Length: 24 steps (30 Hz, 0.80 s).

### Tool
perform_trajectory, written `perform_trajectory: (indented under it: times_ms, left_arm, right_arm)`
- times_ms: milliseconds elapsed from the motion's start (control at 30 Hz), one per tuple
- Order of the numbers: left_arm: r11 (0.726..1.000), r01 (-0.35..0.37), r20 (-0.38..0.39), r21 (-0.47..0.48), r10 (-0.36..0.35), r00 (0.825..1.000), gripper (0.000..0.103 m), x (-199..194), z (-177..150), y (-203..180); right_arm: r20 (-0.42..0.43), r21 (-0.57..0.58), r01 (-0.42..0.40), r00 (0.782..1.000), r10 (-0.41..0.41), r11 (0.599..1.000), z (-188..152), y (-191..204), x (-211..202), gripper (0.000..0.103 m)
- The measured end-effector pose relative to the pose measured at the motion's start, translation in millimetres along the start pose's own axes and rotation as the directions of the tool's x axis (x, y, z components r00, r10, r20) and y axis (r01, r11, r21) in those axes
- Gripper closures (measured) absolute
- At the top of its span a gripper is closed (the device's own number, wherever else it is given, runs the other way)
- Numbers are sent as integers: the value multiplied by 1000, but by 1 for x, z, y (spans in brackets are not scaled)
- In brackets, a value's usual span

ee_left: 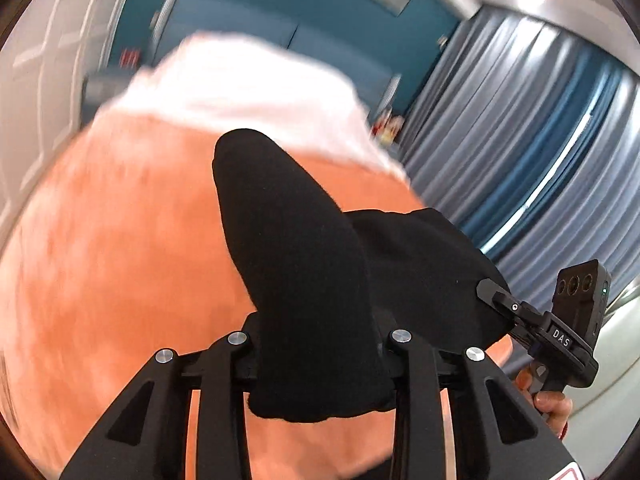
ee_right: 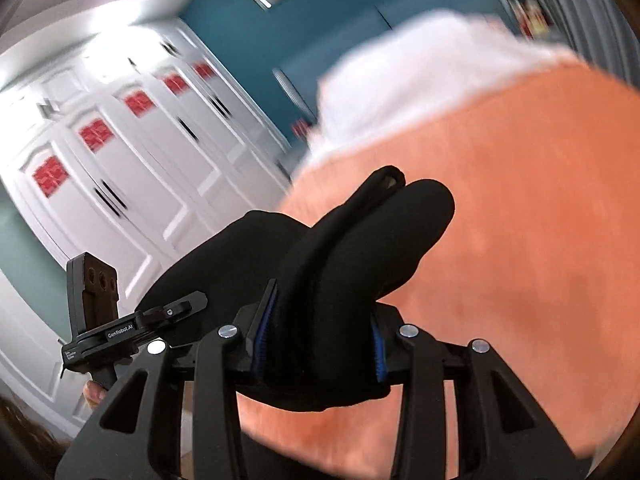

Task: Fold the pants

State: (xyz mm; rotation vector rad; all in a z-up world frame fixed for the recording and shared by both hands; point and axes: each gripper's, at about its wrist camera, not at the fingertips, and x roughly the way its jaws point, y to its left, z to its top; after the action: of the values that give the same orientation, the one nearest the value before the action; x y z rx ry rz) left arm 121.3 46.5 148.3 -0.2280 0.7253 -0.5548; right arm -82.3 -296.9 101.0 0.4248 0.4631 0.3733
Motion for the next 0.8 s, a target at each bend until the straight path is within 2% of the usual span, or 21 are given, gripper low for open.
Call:
perform_trajectory:
  times_ms: [100,200,300,367,400,500,567,600,667,700,733,767,800]
  left_arm:
    - [999,-17,87,39,14,996,74,24,46,6]
    - [997,-51,135,55,43,990,73,69,83,25]
    - [997,-68,134,36,62,989,73,133,101,57]
    - [996,-88,110,17,86,990,72,187,106,87]
    - [996,-94,96,12,92,991,72,211,105,99]
    - [993,-120,32,-19,121,992,72,286,81,142]
    - [988,-146,-52,-48,144,988,72,334,55,179]
    - [983,-160,-127,-86,148,981,72,365,33,205]
    - [975,-188,-221,-116,159,962,70,393,-4,236]
    - [969,-217,-247,-117,184,952,58,403,-20,249]
    - [971,-203,-204,-125,175,963,51,402,-38,261]
    - [972,-179,-178,-150,151,972,42,399,-46,270]
    - [971,-151,-164,-185,121,979,42,396,-51,276]
  right_arm:
    - [92,-55,-12,996,17,998,53,-4,26,66]
    - [145,-71,-5,989,15,997,93,-20,87,66]
    - [158,-44,4,987,3,999,116,-57,153,65]
    - [140,-17,15,990,-13,1000,120,-94,217,65]
    - [133,-10,20,991,-19,1000,117,-101,237,65]
    - [55,54,54,997,-57,997,84,-168,314,65]
    - [-3,83,88,996,-88,993,63,-197,349,65]
    - [-37,103,108,994,-105,989,51,-213,367,65]
    - [-145,153,160,980,-138,975,12,-253,404,65]
    - [-188,161,185,970,-154,970,-4,-265,416,63]
    - [-213,160,216,960,-180,963,-28,-281,425,56]
    - [-189,172,199,968,-166,965,-42,-291,424,48]
    - [-157,197,156,979,-126,968,-48,-297,420,48]
